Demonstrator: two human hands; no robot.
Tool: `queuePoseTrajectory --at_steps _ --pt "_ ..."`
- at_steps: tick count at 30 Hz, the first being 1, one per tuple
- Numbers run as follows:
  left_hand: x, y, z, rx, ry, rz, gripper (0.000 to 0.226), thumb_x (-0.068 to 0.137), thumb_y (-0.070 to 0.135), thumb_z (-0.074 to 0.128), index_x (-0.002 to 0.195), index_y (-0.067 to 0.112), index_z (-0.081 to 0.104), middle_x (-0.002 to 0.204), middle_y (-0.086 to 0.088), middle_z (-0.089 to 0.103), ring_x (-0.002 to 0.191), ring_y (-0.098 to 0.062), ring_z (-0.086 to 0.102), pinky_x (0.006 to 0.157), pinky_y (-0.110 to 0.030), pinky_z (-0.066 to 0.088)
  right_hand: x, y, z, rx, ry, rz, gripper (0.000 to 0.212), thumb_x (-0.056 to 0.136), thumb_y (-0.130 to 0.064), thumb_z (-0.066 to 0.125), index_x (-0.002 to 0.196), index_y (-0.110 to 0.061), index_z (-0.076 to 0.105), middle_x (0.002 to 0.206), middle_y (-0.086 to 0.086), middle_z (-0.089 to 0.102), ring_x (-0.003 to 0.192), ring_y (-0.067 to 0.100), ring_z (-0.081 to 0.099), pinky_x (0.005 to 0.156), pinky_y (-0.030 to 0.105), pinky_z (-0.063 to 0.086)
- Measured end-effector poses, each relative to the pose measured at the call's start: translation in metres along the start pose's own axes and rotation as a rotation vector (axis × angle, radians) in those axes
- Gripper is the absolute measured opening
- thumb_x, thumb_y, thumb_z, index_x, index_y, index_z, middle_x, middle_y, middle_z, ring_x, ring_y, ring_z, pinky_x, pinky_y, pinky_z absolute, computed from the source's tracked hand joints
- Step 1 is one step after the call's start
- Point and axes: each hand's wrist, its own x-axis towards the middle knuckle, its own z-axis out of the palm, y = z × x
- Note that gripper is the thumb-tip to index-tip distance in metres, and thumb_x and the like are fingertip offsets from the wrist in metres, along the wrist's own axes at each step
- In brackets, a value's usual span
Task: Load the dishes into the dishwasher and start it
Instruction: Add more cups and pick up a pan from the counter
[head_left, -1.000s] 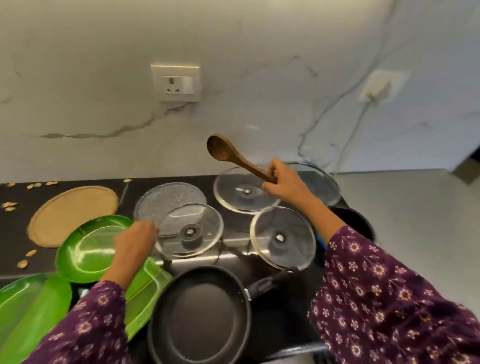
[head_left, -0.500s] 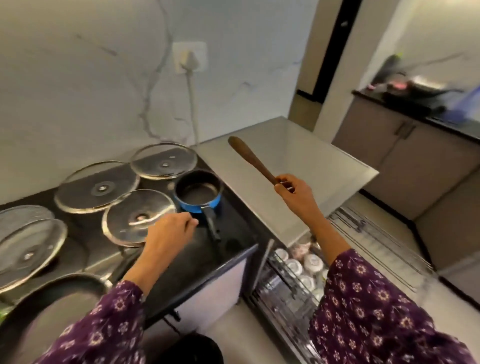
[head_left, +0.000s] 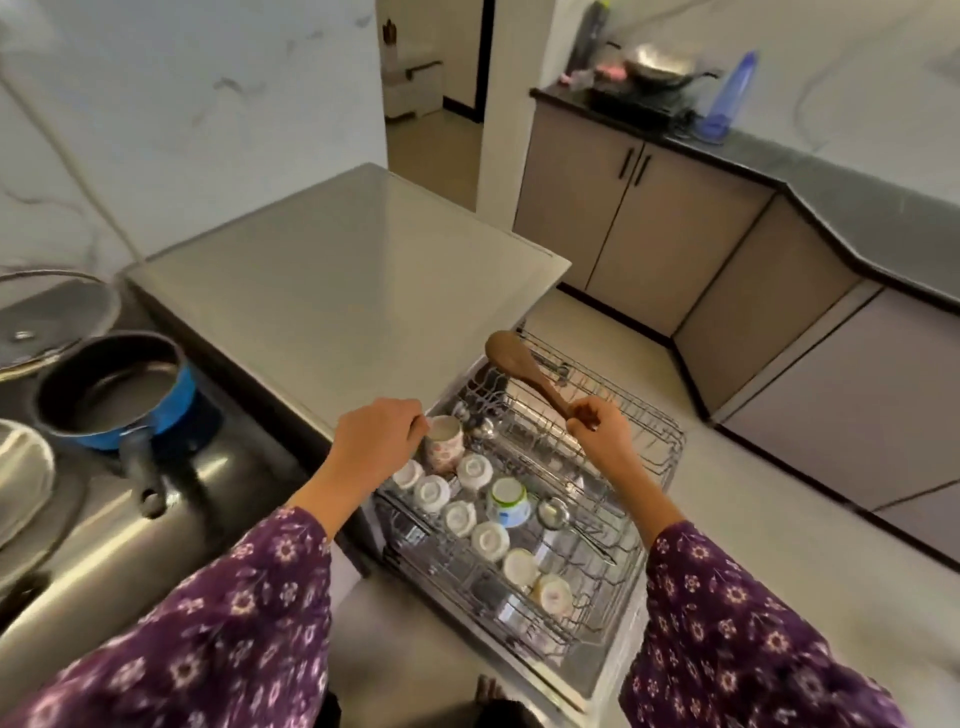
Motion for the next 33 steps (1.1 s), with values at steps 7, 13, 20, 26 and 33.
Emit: queuePoseTrajectory --at_steps 7,13,20,26,33 --pt "0.055 0.023 0.052 0.07 -0.006 0.159 0.03 0.099 0.035 0.044 0.078 0.018 0.056 0.064 0.008 0.052 0.055 -0.009 0.046 0.043 -0.018 0.019 0.032 0.106 0.028 -0.033 -0.1 0.244 0.012 0.086 -0.007 0.063 0.095 -0.016 0.064 0.085 0.002 0.064 0.06 0.008 0.053 0.049 0.014 0.041" --pt "0.085 0.004 0.088 0.043 -0.083 0.395 0.014 0.094 0.022 0.056 0.083 0.015 0.063 0.064 0.001 0.059 0.053 -0.011 0.046 0.041 -0.018 0.027 0.062 0.161 0.067 -0.088 -0.21 0.345 0.016 0.087 -0.004 0.062 0.099 -0.015 0.062 0.086 -0.003 0.059 0.065 0.004 0.052 0.05 0.01 0.037" --pt "0.094 -0.022 0.115 -0.091 -0.038 0.439 0.029 0.093 0.03 0.045 0.068 0.017 0.051 0.061 0.009 0.044 0.056 -0.01 0.04 0.053 -0.02 0.029 0.091 0.204 0.108 -0.126 -0.265 0.39 0.019 0.089 -0.004 0.059 0.105 -0.012 0.063 0.101 0.004 0.062 0.084 0.016 0.06 0.076 0.024 0.053" --pt "0.094 -0.023 0.122 -0.021 0.004 0.476 0.033 0.094 0.033 0.042 0.07 0.014 0.057 0.062 0.005 0.05 0.054 -0.015 0.046 0.047 -0.028 0.04 0.103 0.229 0.124 -0.164 -0.309 0.377 0.023 0.088 -0.002 0.059 0.108 -0.013 0.065 0.102 0.005 0.063 0.085 0.018 0.062 0.081 0.029 0.056" --pt "0.09 -0.018 0.123 0.126 0.053 0.603 0.03 0.092 0.028 0.048 0.065 0.019 0.057 0.056 0.004 0.052 0.049 -0.018 0.048 0.045 -0.027 0.041 0.106 0.242 0.138 -0.167 -0.316 0.377 0.027 0.09 -0.002 0.057 0.115 -0.011 0.064 0.107 0.009 0.064 0.089 0.02 0.064 0.086 0.031 0.055"
